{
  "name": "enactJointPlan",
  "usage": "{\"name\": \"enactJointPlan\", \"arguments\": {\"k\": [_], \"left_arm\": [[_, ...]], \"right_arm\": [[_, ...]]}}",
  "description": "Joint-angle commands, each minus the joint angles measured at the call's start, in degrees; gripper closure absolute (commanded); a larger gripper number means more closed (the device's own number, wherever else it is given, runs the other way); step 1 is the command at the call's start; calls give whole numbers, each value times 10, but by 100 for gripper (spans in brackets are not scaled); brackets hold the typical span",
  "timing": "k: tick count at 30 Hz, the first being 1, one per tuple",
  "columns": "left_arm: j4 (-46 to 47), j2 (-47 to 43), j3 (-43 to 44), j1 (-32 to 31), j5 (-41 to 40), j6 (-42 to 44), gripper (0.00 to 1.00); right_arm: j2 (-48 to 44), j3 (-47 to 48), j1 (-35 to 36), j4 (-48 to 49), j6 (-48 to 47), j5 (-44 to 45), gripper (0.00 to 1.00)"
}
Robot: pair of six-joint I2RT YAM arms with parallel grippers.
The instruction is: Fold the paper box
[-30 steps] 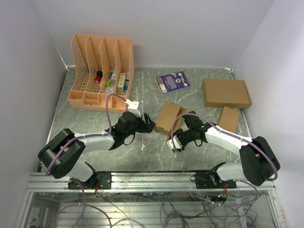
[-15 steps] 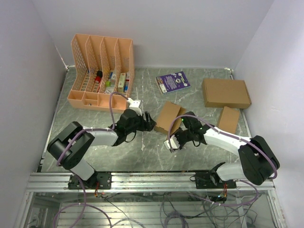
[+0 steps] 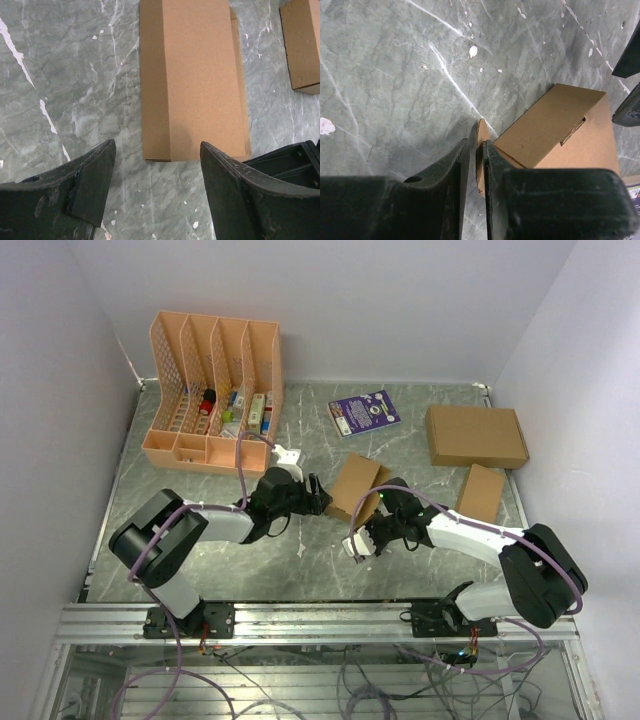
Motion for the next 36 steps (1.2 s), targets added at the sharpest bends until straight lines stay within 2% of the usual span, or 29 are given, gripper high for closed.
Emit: {"name": "enactJointPlan", "arguments": {"k": [1,8,17,30,36], "left_arm": [[27,14,20,2,18,8,22],[30,26,23,2,21,9,22],[25,37,27,2,20,12,22],[20,38,27,2,20,13,22],[19,37,28,2,20,14,22]], "right_arm": [[1,-9,5,18,8,10,84],[-2,-11,5,18,7,17,89],[-4,-11,5,17,13,18,90],[-6,-17,5,16,9,15,81],[-10,-22,6,31,14,19,81]]}}
